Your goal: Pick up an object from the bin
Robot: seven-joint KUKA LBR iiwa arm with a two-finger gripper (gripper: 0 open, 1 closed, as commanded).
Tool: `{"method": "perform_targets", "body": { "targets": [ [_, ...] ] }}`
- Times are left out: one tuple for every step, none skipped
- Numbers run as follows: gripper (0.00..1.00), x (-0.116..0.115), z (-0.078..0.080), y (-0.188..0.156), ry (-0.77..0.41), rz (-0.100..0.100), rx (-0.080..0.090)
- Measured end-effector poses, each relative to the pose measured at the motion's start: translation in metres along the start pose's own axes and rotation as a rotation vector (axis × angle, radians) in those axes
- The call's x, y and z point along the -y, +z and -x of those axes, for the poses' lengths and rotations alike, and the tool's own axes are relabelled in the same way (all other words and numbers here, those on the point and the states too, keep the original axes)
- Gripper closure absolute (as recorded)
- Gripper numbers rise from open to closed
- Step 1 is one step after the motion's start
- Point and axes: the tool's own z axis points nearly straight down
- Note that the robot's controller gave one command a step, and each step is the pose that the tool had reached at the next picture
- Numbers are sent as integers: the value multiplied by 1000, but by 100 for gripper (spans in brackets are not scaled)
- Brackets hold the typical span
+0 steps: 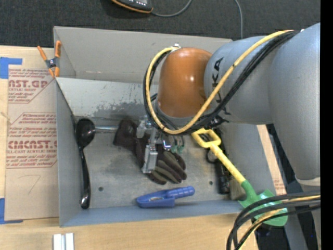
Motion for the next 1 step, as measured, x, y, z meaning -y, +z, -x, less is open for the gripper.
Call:
{"method": "perform_targets", "body": {
  "targets": [
    [0, 0, 0, 0, 0, 0, 0]
  ]
}}
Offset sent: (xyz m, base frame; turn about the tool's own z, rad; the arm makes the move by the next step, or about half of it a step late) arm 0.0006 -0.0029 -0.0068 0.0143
